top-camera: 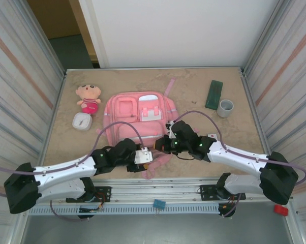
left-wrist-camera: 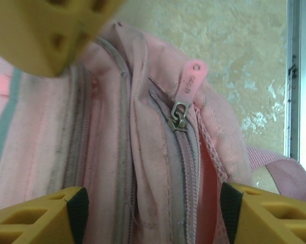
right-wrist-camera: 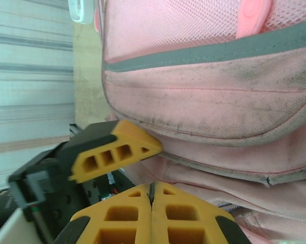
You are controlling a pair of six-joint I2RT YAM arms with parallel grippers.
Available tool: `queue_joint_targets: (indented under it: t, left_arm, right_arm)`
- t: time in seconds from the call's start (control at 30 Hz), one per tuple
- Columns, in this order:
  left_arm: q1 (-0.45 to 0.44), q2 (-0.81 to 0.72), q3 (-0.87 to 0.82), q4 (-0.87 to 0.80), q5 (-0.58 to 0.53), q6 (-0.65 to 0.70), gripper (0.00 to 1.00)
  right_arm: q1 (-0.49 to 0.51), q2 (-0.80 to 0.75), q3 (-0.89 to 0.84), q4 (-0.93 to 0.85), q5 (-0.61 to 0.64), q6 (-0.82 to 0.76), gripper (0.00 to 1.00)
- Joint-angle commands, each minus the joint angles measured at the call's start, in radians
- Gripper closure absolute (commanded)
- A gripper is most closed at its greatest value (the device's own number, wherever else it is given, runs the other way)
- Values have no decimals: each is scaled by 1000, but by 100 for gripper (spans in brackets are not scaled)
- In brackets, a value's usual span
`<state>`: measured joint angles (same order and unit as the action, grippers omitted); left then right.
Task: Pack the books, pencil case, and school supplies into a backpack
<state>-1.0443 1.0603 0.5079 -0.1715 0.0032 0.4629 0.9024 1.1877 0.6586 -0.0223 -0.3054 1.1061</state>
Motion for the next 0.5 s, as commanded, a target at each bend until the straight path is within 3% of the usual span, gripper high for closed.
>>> queue_joint_targets:
  t: [0.0, 0.03, 0.1, 0.17, 0.2, 0.3, 0.37, 0.47]
  left_arm:
    - [-13, 76, 45, -59, -107, 25, 37]
    - [-12, 98, 53, -63, -137, 27, 43]
    - [-13, 119, 71, -71, -172, 30, 65]
    - [-13, 97, 84, -65, -142, 24, 91]
    - [-13, 74, 79, -55, -103, 25, 96]
    - [-5, -28, 35, 14, 27, 26, 100]
    - [14, -90, 5, 48, 90, 13, 100]
    - [42, -158, -20, 51, 133, -2, 100]
  right_arm:
    - [-8, -52, 13, -37, 27, -40, 100]
    - [-10, -64, 12, -56, 31, -50, 100]
    - [-14, -91, 12, -104, 38, -81, 99]
    - [-20, -118, 13, -167, 43, -142, 91]
    - [-22, -128, 15, -201, 45, -176, 83]
    - [-10, -132, 43, -302, 18, -328, 62]
    - [9, -118, 61, -347, 17, -422, 54]
    - [30, -78, 85, -372, 20, -525, 51]
